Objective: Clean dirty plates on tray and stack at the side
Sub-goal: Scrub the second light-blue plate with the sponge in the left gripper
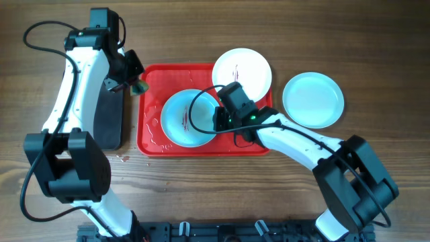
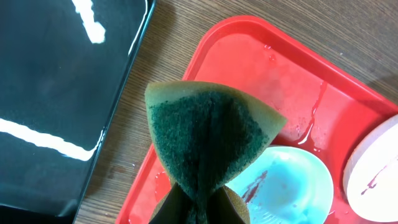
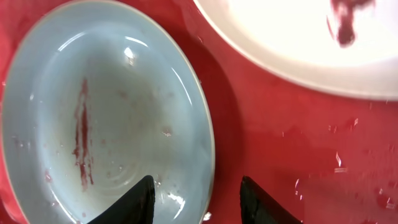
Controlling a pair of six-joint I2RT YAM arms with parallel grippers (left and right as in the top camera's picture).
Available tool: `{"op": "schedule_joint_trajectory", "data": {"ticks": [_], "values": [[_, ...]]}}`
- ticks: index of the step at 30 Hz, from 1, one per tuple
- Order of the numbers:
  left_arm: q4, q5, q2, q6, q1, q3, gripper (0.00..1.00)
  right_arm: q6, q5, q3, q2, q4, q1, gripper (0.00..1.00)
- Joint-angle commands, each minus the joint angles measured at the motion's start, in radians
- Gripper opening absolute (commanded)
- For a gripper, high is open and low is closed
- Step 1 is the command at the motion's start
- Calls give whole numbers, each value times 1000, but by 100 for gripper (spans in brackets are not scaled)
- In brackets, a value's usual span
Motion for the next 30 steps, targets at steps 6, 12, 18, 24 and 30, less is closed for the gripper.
{"op": "schedule_joint_trajectory", "data": {"ticks": [6,12,18,24,30], "values": [[-9,12,14,50,-59,8,4,-140,-103,22,101,68,-26,33],[-63,13,15,50,-65,6,4,-56,-103,22,109,81,-26,4],[2,114,15,113,-147,-187,4,8,-179,22,118,131,-26,4],[156,113,15,-8,-195,-407,4,175,-109,22,118,155,-24,4],[306,83,15,-8,-214,-519,4,178,-145,22,170,194,-24,5]]}}
